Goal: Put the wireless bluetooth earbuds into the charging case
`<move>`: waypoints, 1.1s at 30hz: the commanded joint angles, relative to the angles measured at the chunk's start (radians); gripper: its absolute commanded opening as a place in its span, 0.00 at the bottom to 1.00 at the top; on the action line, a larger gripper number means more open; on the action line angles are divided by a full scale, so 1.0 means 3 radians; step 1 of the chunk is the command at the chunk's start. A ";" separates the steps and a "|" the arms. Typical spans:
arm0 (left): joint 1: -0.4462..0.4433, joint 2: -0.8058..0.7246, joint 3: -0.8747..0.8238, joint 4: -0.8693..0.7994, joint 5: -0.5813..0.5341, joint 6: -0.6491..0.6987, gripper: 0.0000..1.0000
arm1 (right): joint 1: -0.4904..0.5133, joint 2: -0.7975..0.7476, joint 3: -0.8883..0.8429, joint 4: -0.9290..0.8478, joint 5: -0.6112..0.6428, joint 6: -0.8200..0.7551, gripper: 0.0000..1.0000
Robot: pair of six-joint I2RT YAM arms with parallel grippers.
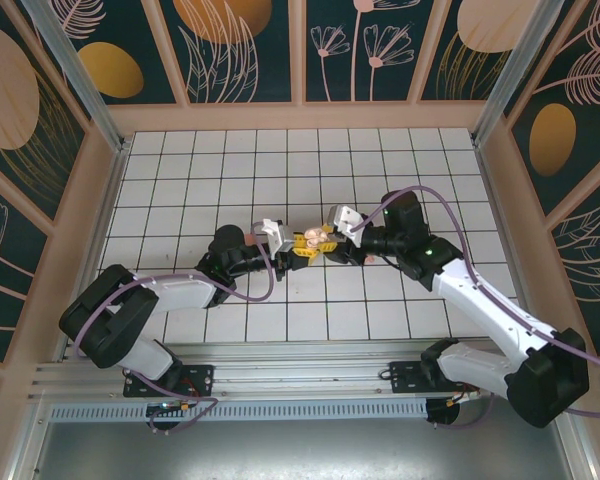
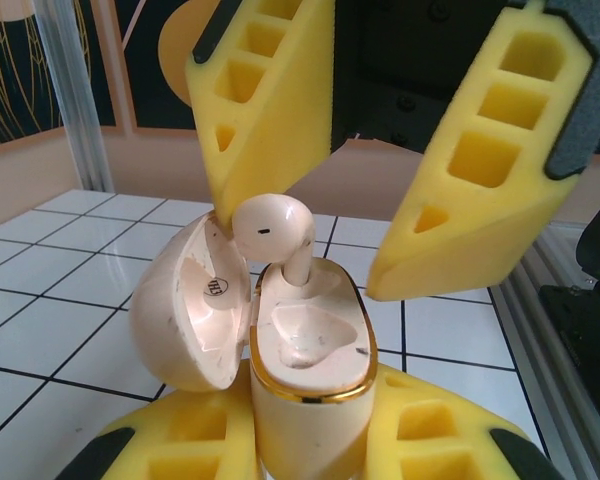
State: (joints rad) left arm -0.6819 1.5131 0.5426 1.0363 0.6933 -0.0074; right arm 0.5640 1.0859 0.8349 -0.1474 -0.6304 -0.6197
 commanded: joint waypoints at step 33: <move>-0.0003 -0.0114 0.0047 0.0016 -0.0025 0.0140 0.15 | -0.0254 0.0029 0.0149 -0.0199 -0.0532 0.0075 0.41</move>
State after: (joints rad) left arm -0.6819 1.5032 0.5446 1.0351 0.6727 0.0151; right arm 0.4896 1.0779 0.8371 -0.1894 -0.7582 -0.5575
